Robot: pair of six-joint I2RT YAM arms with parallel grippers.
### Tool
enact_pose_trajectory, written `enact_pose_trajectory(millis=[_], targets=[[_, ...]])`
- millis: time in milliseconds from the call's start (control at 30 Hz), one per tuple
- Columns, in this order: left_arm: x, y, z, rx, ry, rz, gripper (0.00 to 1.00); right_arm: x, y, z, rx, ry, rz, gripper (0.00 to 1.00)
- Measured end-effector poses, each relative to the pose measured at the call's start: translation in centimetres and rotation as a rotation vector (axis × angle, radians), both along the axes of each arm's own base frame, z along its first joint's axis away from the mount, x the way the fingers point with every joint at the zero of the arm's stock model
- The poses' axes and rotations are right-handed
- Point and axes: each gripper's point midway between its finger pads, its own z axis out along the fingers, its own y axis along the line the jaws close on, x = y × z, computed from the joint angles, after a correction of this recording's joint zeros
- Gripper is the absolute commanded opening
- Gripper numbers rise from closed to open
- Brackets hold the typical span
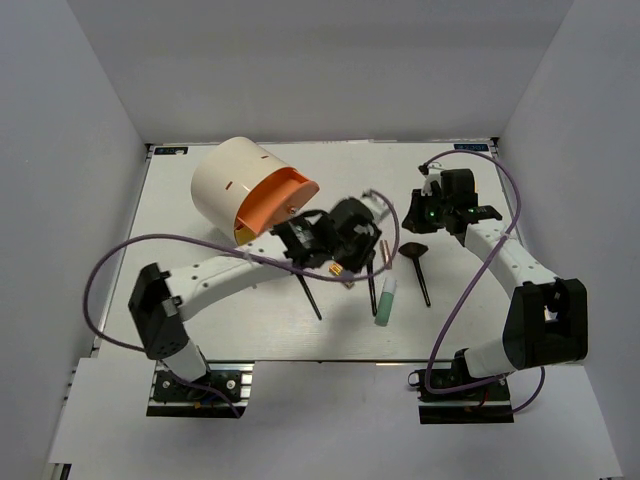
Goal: Organize the makeup
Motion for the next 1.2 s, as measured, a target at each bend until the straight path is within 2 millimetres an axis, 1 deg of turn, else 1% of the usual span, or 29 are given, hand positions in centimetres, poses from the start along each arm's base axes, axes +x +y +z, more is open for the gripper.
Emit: enact_pose_trajectory(millis=[67,100,133,200,233,300,433,500,600,700,800,867,1033,1100,1133,1200], targets=[[2.3,0.6,5.5,-0.086,-0.097,0.047,0.06,-0.2,0.3,0.1,0.014,0.003,0.015,0.15],[3.5,1.2,7.9,-0.118,-0.143,0.076,0.06,-0.2,0.4,0.1,0.019,0.004,0.02,0.15],[4.9,2.2,10.2,-0.143,-0.192,0.108,0.03,-0.3,0.6,0.2,0.026,0.005,0.028,0.15],[6.9,4.1,12.9,-0.156,-0.261,0.167,0.02,-0.4,0.8,0.2,0.037,0.007,0.04,0.15],[8.1,5.4,13.8,-0.151,-0.292,0.199,0.0,-0.5,1.0,0.3,0.042,0.008,0.046,0.15],[10.0,7.7,15.0,-0.127,-0.337,0.251,0.0,-0.6,1.1,0.3,0.05,0.009,0.056,0.15],[13.7,12.1,16.4,-0.05,-0.407,0.336,0.0,-0.8,1.5,0.4,0.065,0.012,0.072,0.15],[15.2,13.6,17.1,-0.017,-0.437,0.358,0.0,-0.8,1.6,0.5,0.071,0.011,0.079,0.15],[16.8,15.2,17.4,0.028,-0.47,0.369,0.02,-0.8,1.8,0.7,0.077,0.006,0.086,0.15],[17.6,16.6,17.2,0.07,-0.481,0.368,0.03,-0.9,1.8,1.2,0.081,-0.007,0.088,0.15],[17.9,17.2,17.1,0.088,-0.487,0.36,0.05,-1.0,1.8,1.6,0.084,-0.021,0.089,0.15],[17.9,17.3,16.2,0.105,-0.475,0.345,0.06,-1.2,1.8,1.7,0.086,-0.025,0.091,0.15],[17.3,17.5,12.9,0.164,-0.413,0.305,0.09,-1.3,1.8,1.5,0.088,-0.022,0.092,0.15],[17.1,17.7,12.1,0.181,-0.396,0.299,0.15,-1.3,1.9,1.6,0.089,-0.022,0.093,0.16],[17.0,17.7,11.7,0.189,-0.39,0.297,0.23,-1.3,1.9,1.6,0.09,-0.022,0.093,0.16],[16.9,17.8,11.2,0.199,-0.381,0.294,0.29,-1.3,1.9,1.6,0.09,-0.022,0.094,0.16]])
